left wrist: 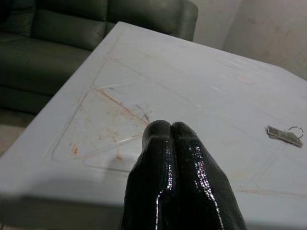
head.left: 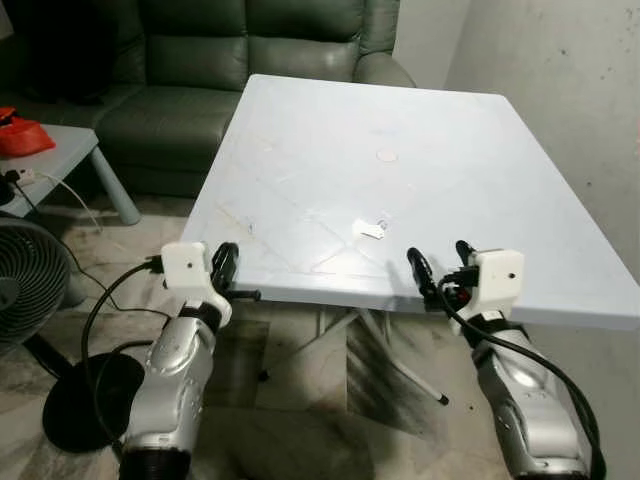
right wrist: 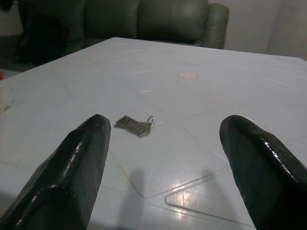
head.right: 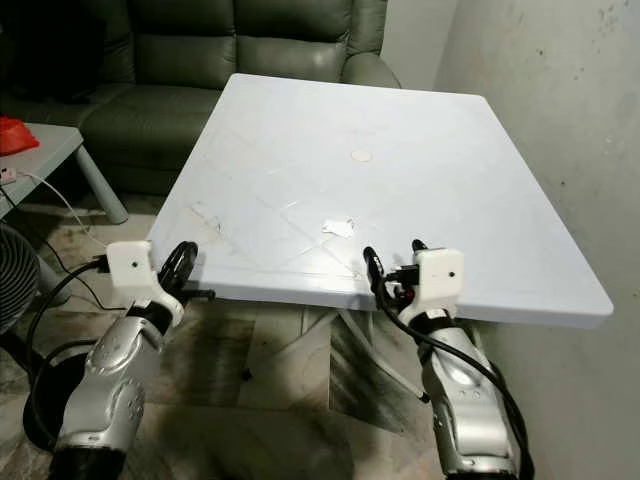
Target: Hang keys on a hook
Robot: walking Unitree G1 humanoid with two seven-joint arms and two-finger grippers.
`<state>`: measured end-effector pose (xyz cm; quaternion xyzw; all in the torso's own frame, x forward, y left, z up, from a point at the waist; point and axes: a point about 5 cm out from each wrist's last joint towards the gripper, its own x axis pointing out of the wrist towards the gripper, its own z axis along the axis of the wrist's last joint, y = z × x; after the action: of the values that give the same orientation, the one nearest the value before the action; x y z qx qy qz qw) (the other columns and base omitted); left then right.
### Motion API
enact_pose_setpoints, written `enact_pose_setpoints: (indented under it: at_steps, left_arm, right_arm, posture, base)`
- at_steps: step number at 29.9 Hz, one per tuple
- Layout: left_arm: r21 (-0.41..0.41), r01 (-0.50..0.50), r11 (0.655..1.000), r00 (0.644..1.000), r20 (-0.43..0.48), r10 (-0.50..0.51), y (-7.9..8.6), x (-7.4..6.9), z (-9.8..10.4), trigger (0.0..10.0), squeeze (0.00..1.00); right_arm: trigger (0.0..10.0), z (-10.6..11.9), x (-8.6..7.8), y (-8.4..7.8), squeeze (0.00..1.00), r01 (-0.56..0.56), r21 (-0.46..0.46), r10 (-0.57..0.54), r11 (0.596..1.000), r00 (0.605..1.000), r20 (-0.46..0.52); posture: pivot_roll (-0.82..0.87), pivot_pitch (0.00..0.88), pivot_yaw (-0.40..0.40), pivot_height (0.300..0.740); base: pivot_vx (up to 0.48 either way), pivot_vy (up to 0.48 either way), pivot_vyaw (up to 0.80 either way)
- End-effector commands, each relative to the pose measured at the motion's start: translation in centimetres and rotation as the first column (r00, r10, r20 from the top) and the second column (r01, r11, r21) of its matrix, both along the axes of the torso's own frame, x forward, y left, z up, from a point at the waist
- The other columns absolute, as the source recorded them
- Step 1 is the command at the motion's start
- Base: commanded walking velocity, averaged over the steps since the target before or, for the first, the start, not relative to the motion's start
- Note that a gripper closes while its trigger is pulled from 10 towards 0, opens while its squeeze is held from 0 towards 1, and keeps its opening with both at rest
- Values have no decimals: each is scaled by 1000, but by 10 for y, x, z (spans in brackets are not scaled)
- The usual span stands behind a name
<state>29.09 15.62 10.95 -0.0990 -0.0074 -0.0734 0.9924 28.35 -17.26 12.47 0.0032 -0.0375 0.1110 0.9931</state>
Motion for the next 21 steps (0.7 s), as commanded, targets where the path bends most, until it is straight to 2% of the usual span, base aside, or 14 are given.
enact_pose_setpoints:
  at_steps: [1,10,14,15,16,17,19,21]
  left_arm:
    - [24,16,1000,1000,16,-17,0,-4,1,10000,0]
    - [1,30,1000,999,33,-30,0,-5,5,10000,0]
    - [19,55,998,997,54,-56,-3,-7,6,10000,0]
    - [12,50,999,998,39,-50,-3,-7,5,10000,918]
    - [8,43,999,999,28,-44,-2,-7,4,10000,918]
    - [2,49,999,998,33,-49,-1,-7,4,10000,1000]
    - [20,51,999,998,46,-52,0,-7,5,10000,1000]
    - [-17,65,998,996,53,-64,-1,-8,6,10000,1000]
  right_arm:
    - [10000,4,-1,-4,0,-4,-7,4,1000,1000,17]
    - [10000,7,2,1,0,-29,-9,30,1000,999,31]
    - [10000,6,1,2,0,-36,-9,36,999,999,29]
    - [10000,6,1,3,0,-37,-9,37,999,999,29]
    - [10000,6,1,3,0,-37,-8,38,999,999,29]
    - [10000,6,1,3,0,-38,-8,38,999,999,28]
    - [10000,6,1,3,0,-37,-5,38,999,999,29]
    - [10000,6,0,4,0,-36,-4,36,999,999,28]
  posture:
    - [-7,70,-44,740]
    - [7,84,-48,740]
    - [9,88,-48,740]
    - [9,88,-48,740]
    - [10,91,-46,740]
    - [10,91,-46,740]
    - [8,95,-45,740]
    - [8,94,-44,740]
  base:
    - [0,0,0]
    - [0,0,0]
    - [0,0,0]
    - [0,0,0]
    - [0,0,0]
    - [0,0,0]
    - [0,0,0]
    - [0,0,0]
